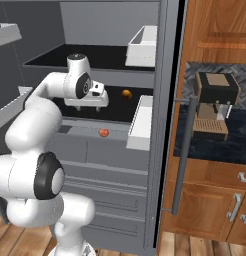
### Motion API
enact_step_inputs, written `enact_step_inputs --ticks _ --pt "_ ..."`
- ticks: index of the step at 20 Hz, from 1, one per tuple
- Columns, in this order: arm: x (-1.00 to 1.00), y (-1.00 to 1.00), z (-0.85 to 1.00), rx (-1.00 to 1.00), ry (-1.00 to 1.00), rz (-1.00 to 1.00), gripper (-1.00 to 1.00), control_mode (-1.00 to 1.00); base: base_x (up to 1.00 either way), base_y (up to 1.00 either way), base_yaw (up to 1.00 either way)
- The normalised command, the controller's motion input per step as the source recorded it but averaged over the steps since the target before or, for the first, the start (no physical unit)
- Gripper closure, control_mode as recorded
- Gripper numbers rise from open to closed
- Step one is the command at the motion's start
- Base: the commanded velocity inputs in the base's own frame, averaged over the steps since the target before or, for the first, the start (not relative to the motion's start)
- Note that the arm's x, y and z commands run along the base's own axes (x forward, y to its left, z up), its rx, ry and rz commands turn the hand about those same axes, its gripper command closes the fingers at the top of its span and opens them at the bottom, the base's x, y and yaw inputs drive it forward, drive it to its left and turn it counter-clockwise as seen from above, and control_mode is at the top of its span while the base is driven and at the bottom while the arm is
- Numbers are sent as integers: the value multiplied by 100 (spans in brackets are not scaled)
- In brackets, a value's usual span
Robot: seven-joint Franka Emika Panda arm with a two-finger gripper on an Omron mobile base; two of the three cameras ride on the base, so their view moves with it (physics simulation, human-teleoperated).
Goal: Fully open the fridge drawer.
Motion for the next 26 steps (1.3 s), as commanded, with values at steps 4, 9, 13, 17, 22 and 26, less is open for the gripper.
enact_step_inputs --ticks 4,9,13,17,22,26 --pt "52 3 -14 0 0 0 -100 -100 0 0 0" --pt "54 4 -18 0 0 0 -100 -100 0 0 0" --pt "46 2 -20 0 0 0 -100 -100 0 0 0" --pt "27 3 -24 0 0 0 -100 -100 0 0 0" --pt "17 0 -23 0 0 0 -100 -100 0 0 0" --pt "9 0 -33 0 0 0 -100 -100 0 0 0"
